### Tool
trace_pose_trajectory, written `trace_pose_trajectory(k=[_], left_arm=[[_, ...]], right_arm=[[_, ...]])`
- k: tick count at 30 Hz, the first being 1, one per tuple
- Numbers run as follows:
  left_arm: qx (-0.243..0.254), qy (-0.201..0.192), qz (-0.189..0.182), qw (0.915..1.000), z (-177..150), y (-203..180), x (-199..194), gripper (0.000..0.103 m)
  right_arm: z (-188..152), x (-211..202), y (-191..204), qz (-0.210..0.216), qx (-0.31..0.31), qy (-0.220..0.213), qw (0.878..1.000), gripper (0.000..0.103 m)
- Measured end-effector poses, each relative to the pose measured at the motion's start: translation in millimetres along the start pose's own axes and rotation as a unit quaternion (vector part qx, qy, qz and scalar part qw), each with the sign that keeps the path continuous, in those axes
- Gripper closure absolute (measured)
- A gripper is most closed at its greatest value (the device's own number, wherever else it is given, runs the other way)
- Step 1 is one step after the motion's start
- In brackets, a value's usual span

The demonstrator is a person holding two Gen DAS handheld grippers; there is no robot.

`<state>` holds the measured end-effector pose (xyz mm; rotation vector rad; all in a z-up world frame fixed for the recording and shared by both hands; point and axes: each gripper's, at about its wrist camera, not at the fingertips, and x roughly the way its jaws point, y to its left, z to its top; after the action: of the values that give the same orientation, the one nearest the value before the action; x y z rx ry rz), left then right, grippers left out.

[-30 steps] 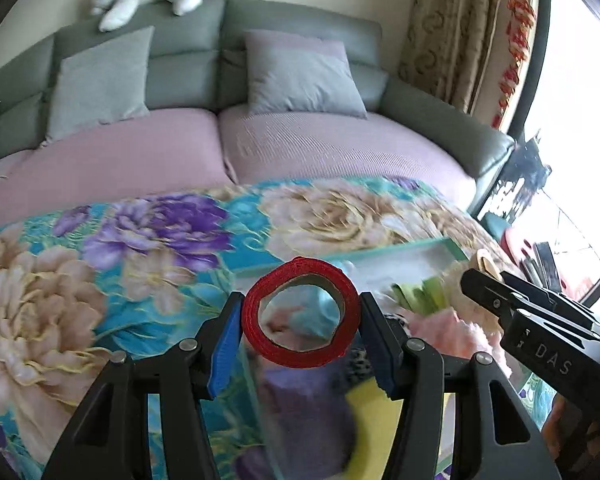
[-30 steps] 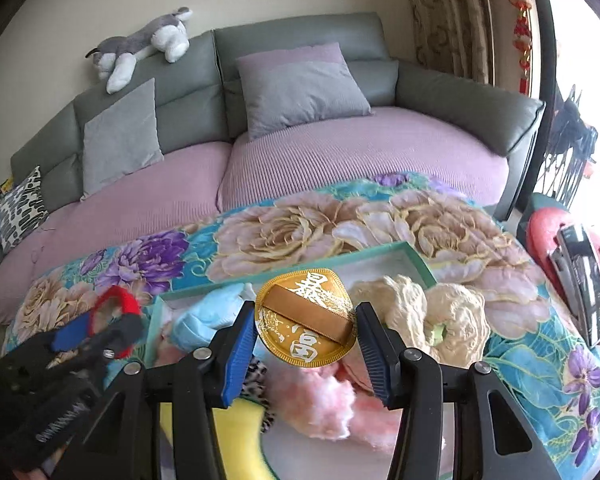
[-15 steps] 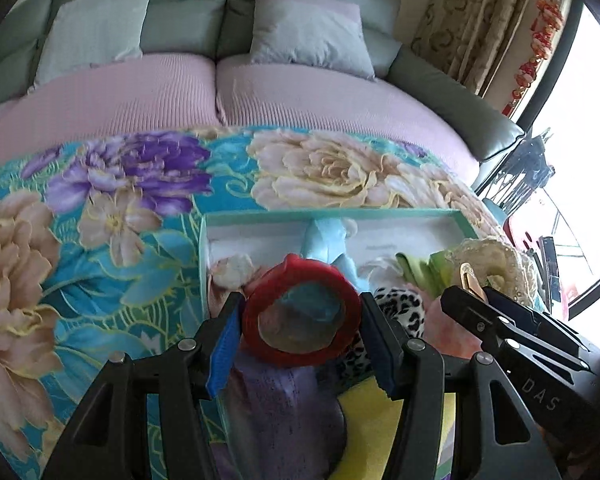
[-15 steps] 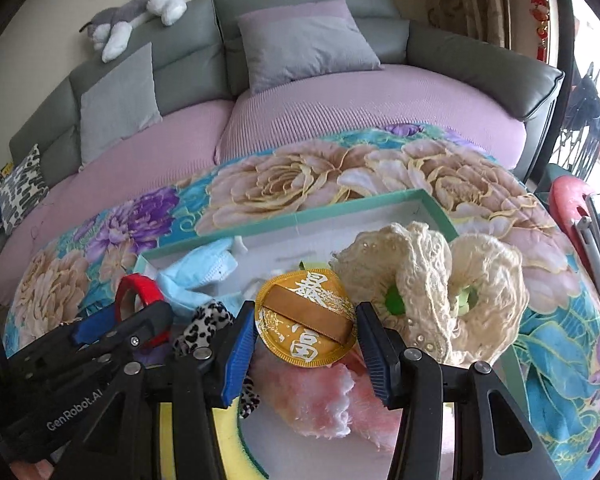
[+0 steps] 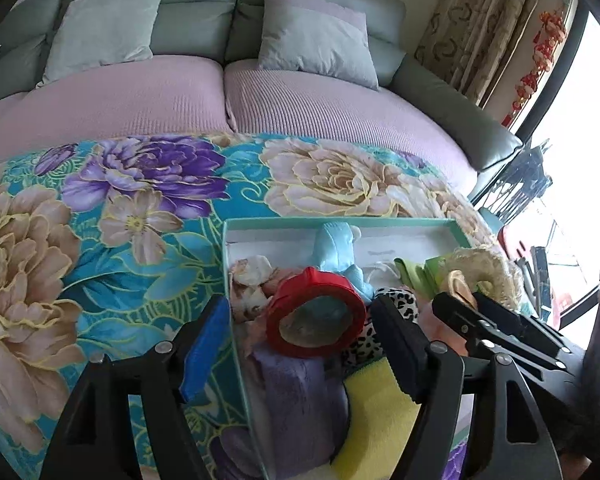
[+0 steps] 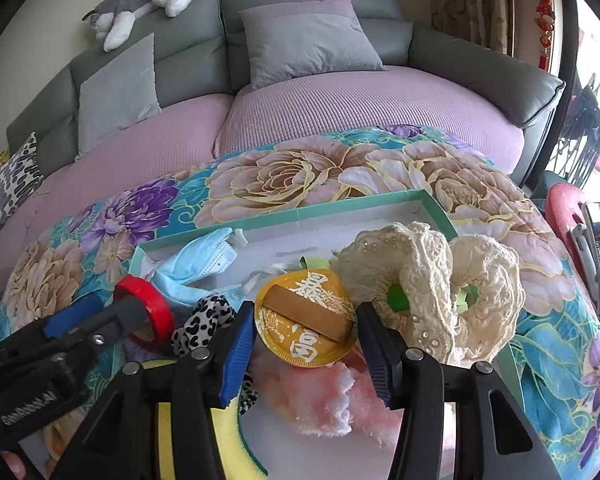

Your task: Organize soft objects

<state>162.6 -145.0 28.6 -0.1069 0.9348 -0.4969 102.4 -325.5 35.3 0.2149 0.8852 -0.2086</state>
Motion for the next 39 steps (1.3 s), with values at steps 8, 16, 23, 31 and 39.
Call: trace_pose_trajectory(k=[8,16,23,31,39], left_arm=[[-0.023,-0.045,0.022,0.9985,1,15,-33,0.013],[-0.064,-0.068,0.075,0.9928,-21,39,-47,0.004],[-0.066,-0.063,0.112,0.9895,-47,46,-53,0.004],[-0.054,-0.047,0.142,0.9873,-72,45,-60,0.004],[-0.040,-0.054,0.192,0.9791,-86,39,-75,0.004]], right_arm=[[-1,-8,5,-0.005,-0.007,-0.007,1.000,0.031],[-9,-18,7,-0.007,0.007,-0.009,1.000,0.025],[-23,-35,16,-0.005,-0.006,-0.016,1.000,0.025],[-46,-55,24,-0.002,-0.018,-0.018,1.000,0.025],[-65,-67,23,-0.004,-0.023,-0.016,1.000,0.025]])
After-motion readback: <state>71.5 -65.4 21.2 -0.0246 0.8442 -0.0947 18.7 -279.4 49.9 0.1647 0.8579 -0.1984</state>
